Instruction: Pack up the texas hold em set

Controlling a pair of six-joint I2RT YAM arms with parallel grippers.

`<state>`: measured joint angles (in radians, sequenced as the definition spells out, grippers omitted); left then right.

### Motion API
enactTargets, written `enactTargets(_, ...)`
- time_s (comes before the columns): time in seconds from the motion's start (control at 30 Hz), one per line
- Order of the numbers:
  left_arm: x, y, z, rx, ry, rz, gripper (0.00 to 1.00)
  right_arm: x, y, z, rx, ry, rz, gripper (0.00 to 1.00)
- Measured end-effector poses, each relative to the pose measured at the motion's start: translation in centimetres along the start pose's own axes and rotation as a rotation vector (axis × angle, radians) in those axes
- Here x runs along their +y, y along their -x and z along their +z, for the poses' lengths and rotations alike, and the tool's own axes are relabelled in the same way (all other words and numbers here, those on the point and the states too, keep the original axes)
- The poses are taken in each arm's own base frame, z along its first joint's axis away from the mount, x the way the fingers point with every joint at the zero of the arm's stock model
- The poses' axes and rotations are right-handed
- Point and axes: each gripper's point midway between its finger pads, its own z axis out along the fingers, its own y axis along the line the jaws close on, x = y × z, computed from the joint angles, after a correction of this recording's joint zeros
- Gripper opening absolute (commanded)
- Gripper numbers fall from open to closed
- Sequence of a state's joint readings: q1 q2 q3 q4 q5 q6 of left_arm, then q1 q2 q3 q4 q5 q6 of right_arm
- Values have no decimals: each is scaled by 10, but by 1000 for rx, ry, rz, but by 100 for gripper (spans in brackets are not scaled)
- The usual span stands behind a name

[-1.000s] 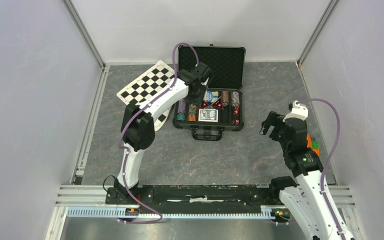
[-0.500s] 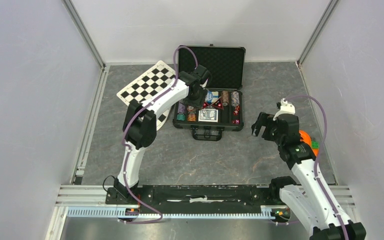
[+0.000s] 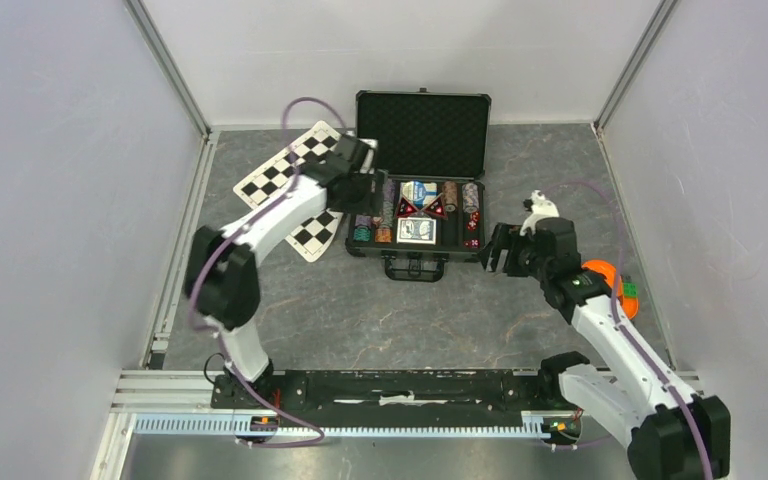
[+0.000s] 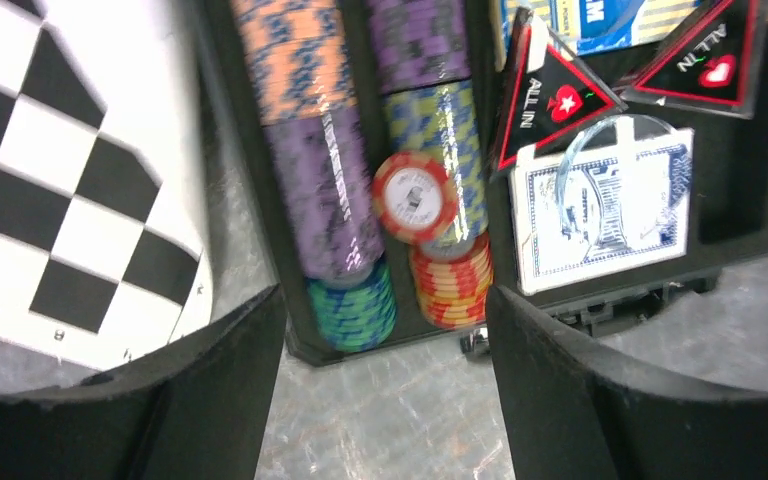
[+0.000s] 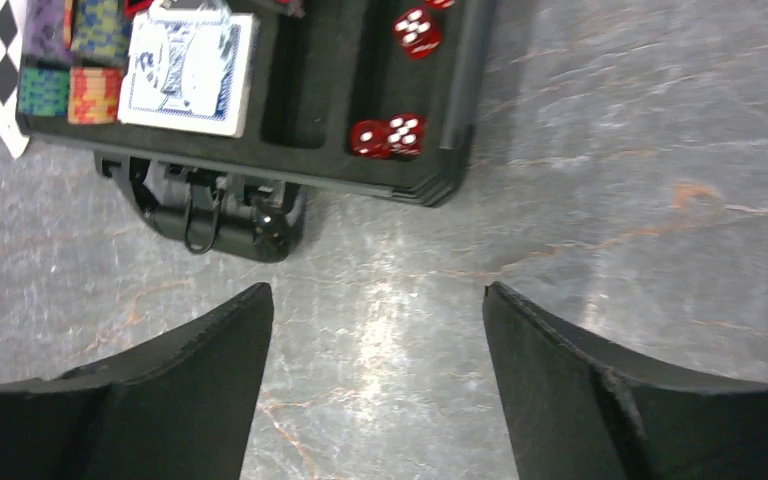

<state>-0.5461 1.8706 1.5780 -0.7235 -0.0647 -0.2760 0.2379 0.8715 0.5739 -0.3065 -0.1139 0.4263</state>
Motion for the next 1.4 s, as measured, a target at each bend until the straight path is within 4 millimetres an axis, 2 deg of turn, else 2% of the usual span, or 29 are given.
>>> enactTargets(0.1,19,6,-28,-131,-67,-135,80,20,-10,10,58,52,-23,67)
enactTargets(0.27,47,2,-52,-300,-122,-310,80,63,-11,32,110,149,-37,53)
enactTargets(0.33,47,-4,-53,-325,-135,-340,80,79,-7,42,119,181,-35,50)
enactTargets(0.57,56,-28,-41,-353,-162,-430,80,146,22,87,127,269,-47,49)
enactTargets(0.67,59,-27,-39,-377,-167,-458,80,169,31,104,125,296,-38,48)
enactTargets(0.8,59,-27,-39,-422,-185,-479,81,189,31,127,146,303,-30,47)
enactTargets(0.9,61,-31,-40,-444,-185,-483,81,199,29,148,165,293,-26,46)
enactTargets(1.03,64,-35,-39,-473,-176,-486,81,202,20,168,199,270,-23,44)
enactTargets(1.2,68,-39,-36,-488,-163,-488,82,203,13,187,233,249,-17,40)
enactTargets(1.4,69,-35,-37,-511,-165,-486,82,204,9,198,255,234,-9,39)
